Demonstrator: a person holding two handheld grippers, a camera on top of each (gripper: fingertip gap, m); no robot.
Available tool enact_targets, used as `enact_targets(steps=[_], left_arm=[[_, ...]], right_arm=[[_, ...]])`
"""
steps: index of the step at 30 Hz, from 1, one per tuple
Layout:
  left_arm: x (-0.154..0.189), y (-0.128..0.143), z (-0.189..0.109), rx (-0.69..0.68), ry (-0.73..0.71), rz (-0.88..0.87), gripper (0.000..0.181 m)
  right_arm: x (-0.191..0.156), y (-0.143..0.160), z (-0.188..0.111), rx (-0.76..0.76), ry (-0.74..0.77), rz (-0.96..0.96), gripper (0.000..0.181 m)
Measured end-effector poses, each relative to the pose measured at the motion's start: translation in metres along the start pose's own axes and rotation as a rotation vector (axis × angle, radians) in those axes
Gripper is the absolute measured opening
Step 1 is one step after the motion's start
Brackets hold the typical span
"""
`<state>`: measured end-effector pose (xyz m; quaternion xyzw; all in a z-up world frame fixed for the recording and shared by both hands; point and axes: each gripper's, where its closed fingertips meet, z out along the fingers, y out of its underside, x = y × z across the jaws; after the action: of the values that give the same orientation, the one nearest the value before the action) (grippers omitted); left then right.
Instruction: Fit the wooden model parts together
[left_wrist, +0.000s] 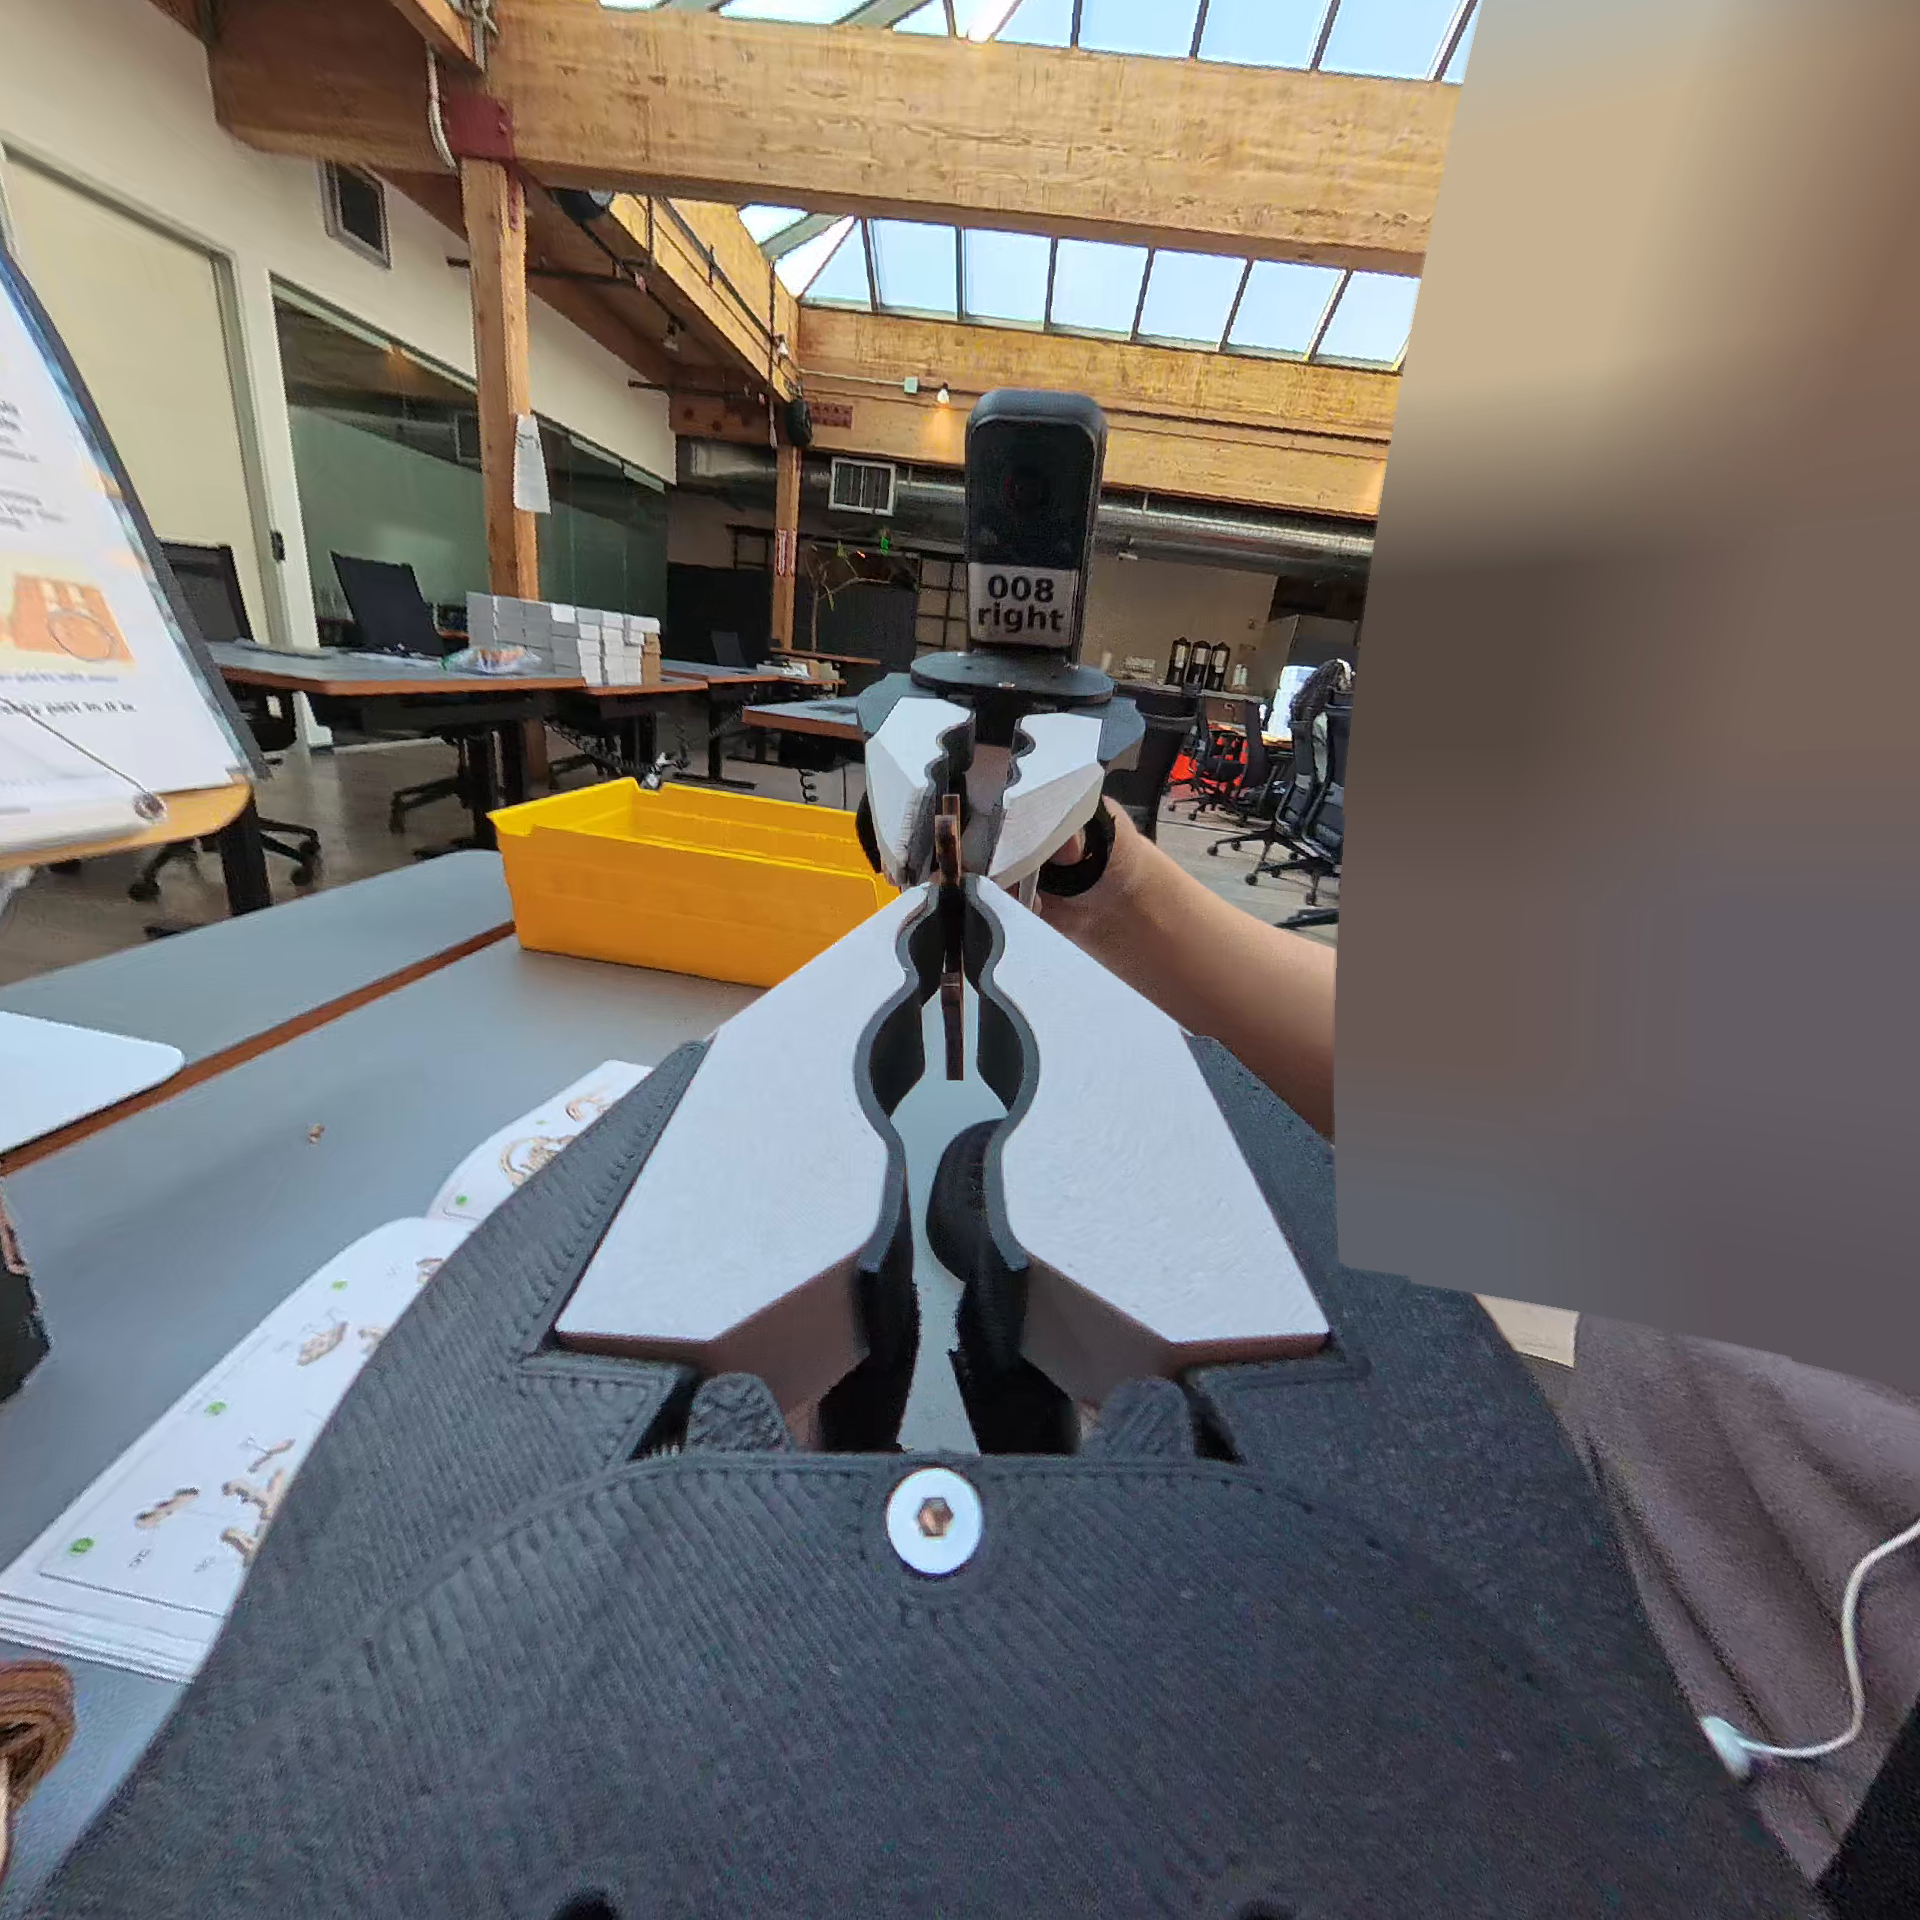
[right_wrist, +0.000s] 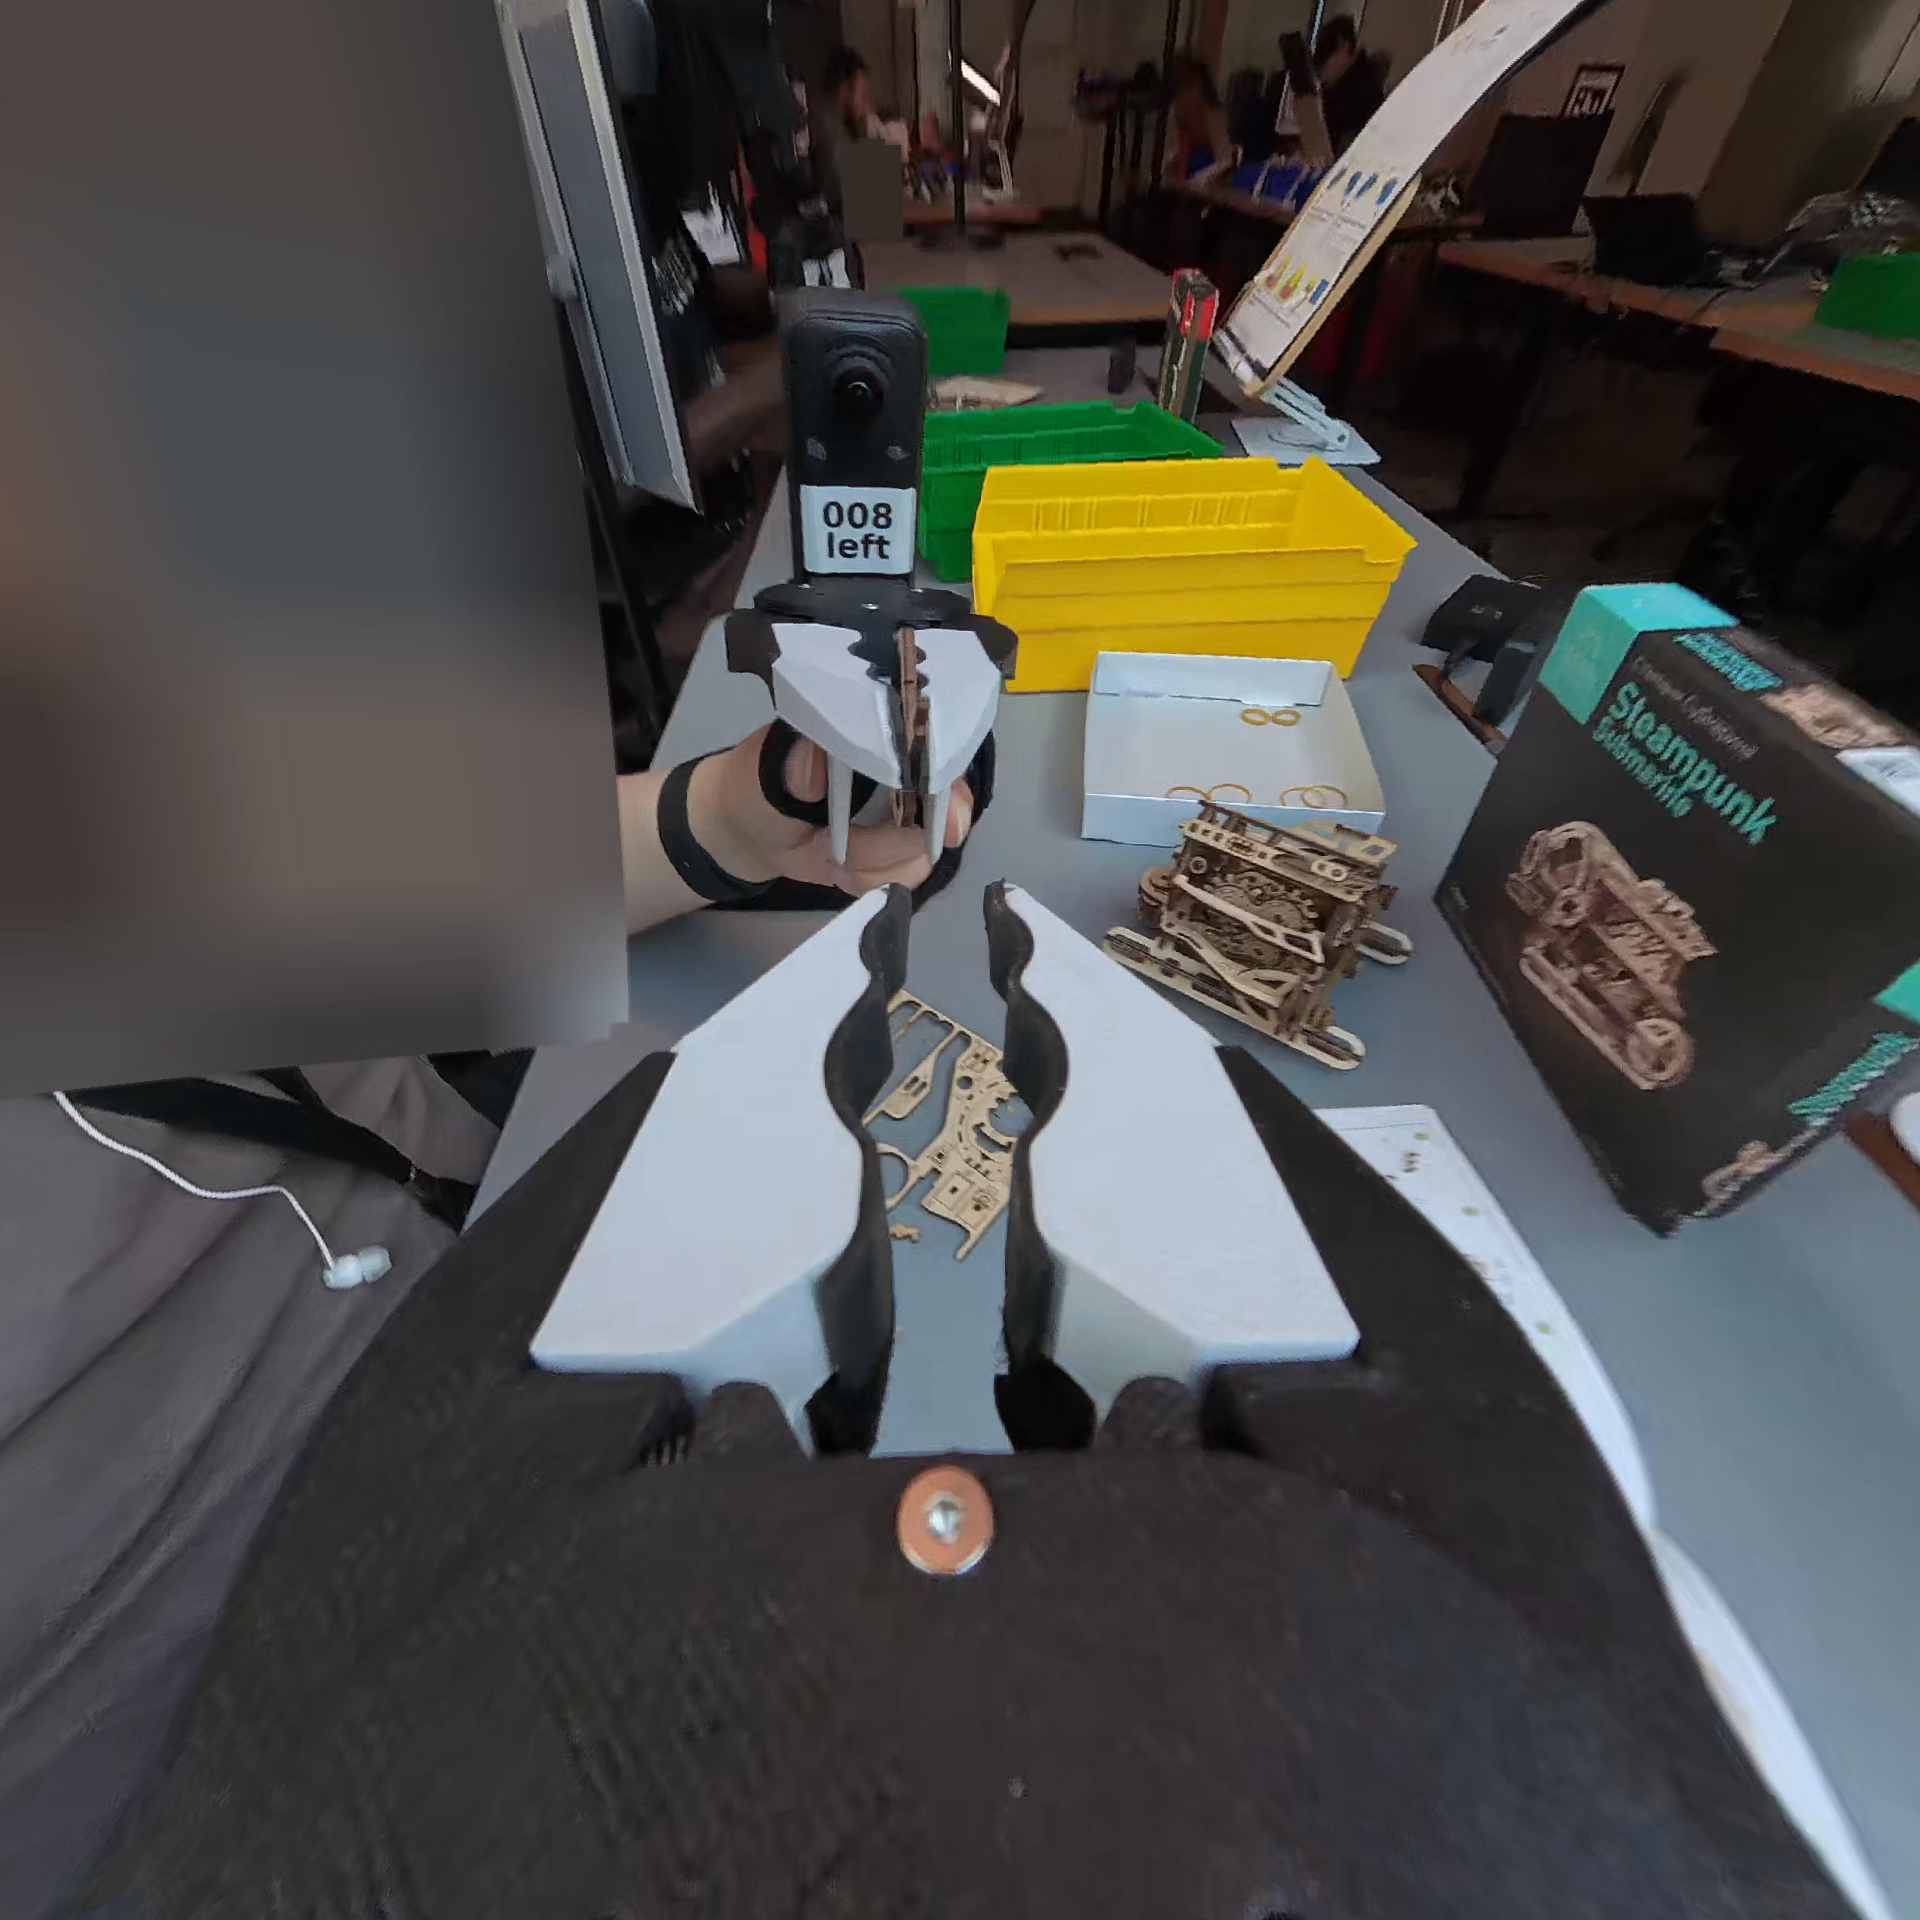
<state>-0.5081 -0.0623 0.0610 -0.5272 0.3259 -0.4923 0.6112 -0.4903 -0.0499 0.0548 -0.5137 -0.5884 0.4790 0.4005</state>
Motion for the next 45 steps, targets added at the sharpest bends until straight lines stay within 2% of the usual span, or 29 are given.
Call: enact_targets(steps=[7,12,15,19,21,24,27,30,34,40,43,45], left_arm=[[-0.026,0.051,0.010,-0.178,-0.048,-0.174,0.000],[-0.028,0.068,0.014,-0.249,-0.065,-0.210,0.000],[-0.025,0.069,0.017,-0.256,-0.057,-0.206,0.000],[-0.016,0.074,0.021,-0.286,-0.033,-0.208,0.000],[-0.012,0.075,0.024,-0.305,-0.024,-0.203,0.000],[-0.007,0.071,0.025,-0.294,-0.013,-0.178,0.000],[-0.005,0.068,0.025,-0.282,0.001,-0.169,0.000],[-0.003,0.069,0.025,-0.276,0.030,-0.192,0.000],[-0.014,0.070,0.019,-0.299,-0.024,-0.186,0.014],[-0.027,0.042,0.006,-0.152,-0.057,-0.178,0.023],[-0.026,0.046,0.008,-0.163,-0.044,-0.200,0.028],[-0.026,0.052,0.010,-0.188,-0.041,-0.208,0.024]], right_arm=[[0.024,0.044,0.003,0.294,-0.014,0.255,0.013],[0.033,0.048,-0.007,0.393,-0.009,0.306,0.014],[0.030,0.040,-0.013,0.452,-0.047,0.344,0.015],[0.019,0.045,-0.002,0.398,-0.056,0.300,0.014],[0.006,0.043,0.005,0.390,-0.114,0.297,0.014],[0.008,0.046,0.011,0.373,-0.086,0.311,0.014],[0.001,0.044,0.008,0.384,-0.141,0.306,0.000],[-0.001,0.044,0.007,0.378,-0.154,0.304,0.000],[0.011,0.039,-0.005,0.443,-0.149,0.383,0.000],[0.023,0.043,-0.011,0.475,-0.155,0.455,0.000],[0.024,0.043,-0.007,0.491,-0.174,0.520,0.000],[0.022,0.045,-0.003,0.471,-0.182,0.529,0.000]])
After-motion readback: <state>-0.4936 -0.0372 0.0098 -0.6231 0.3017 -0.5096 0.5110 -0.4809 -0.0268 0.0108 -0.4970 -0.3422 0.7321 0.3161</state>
